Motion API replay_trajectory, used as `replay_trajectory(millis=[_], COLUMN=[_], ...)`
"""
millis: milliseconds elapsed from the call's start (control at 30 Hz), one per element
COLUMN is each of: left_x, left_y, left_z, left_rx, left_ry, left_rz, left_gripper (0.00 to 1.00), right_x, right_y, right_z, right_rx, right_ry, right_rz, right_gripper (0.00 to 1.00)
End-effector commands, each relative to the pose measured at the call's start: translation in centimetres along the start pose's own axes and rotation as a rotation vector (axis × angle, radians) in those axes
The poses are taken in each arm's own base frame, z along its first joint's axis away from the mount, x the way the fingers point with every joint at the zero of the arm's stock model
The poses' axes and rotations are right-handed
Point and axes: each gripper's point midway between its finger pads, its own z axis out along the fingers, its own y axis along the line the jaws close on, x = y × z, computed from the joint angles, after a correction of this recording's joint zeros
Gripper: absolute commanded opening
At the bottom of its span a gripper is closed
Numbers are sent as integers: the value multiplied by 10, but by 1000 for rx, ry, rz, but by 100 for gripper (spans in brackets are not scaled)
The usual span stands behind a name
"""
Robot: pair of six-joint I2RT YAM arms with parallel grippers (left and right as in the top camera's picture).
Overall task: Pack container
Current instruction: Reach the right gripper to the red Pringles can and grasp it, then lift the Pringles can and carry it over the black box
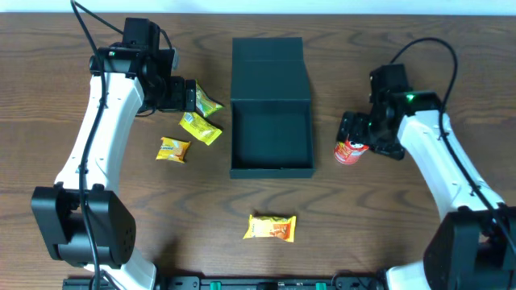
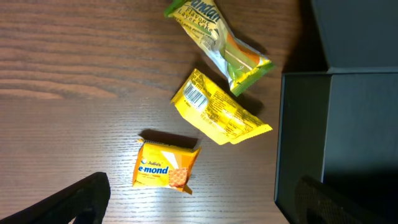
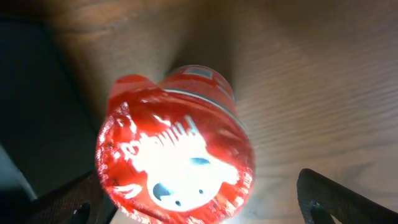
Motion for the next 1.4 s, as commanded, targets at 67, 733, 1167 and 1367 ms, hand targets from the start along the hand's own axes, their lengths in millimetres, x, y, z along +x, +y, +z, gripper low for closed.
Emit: replay_trajectory(millis=[67,733,1167,1367], left_x=[-8,-10,-8,-9], left_y=[1,5,5,5], left_z=[-6,-6,-6,-6], left_rx=[-3,-30,-29,-29], left_ry=[-33,-40,-33,-36], left_rz=[8,8,7,7], left_gripper=[95,96,95,95], right_x=[0,-17,-63,-56], right_y=[1,60,98,131], right_z=[14,-7,-89,-115], right_rx=[-1,-308,-461,-670], right_ry=[-29,-44,-168,-108], right_rz=[12,7,-22,-29], right_gripper=[99,69,71,73])
